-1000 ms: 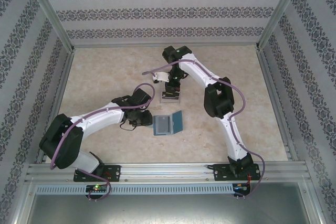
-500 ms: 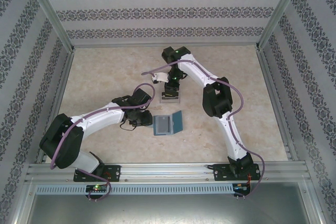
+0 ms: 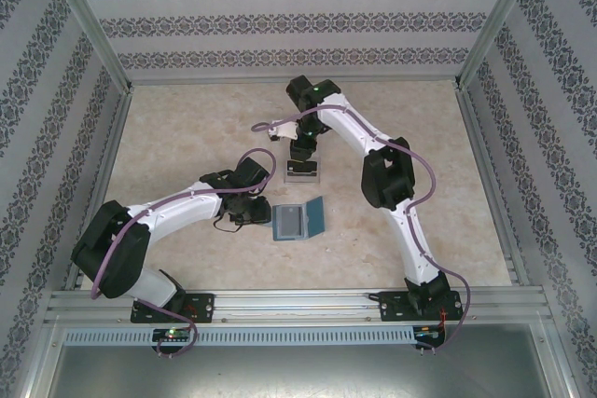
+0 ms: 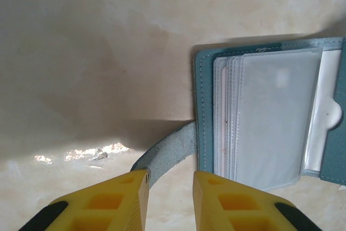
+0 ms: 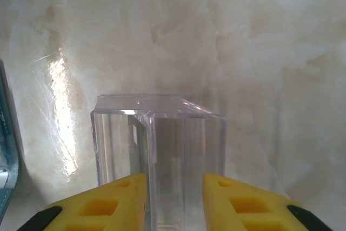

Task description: Take the credit cards out of the card holder

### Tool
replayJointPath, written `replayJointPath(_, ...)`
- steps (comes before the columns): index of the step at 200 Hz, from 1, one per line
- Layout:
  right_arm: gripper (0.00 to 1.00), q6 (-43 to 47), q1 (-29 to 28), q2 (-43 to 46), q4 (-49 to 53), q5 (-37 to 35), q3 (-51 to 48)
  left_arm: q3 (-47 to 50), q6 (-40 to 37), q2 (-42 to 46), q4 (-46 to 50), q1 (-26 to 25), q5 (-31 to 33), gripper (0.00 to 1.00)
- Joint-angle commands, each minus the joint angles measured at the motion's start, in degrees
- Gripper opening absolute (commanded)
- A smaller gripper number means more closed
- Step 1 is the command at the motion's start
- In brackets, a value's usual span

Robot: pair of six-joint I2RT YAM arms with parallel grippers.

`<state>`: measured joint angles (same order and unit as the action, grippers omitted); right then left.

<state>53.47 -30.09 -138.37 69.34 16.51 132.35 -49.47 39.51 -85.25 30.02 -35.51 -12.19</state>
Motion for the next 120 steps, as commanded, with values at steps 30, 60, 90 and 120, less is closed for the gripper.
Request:
replayJointPath(30,0.34,-4.0,0.8,10.4,-6.4,0.4,-8.0,-2.1,-1.0,-1.0,0.8,0.9,-0.3,0.28)
replayJointPath(60,0.34,-13.6,1.0,17.4,-13.9,-0.1,-17.1,-3.8,-1.7,-1.4,1.1,1.0,-0.5,0.28)
replayJointPath(90,0.34,-27.8,1.3,25.6,-21.7,-0.4,-27.7,-5.4,-2.5,-1.8,1.3,1.0,-0.7,0.28)
replayJointPath(120,0.33,-42.5,1.0,33.7,-28.1,-1.8,-37.5,-5.9,-2.8,-1.9,0.8,1.4,-0.9,0.28)
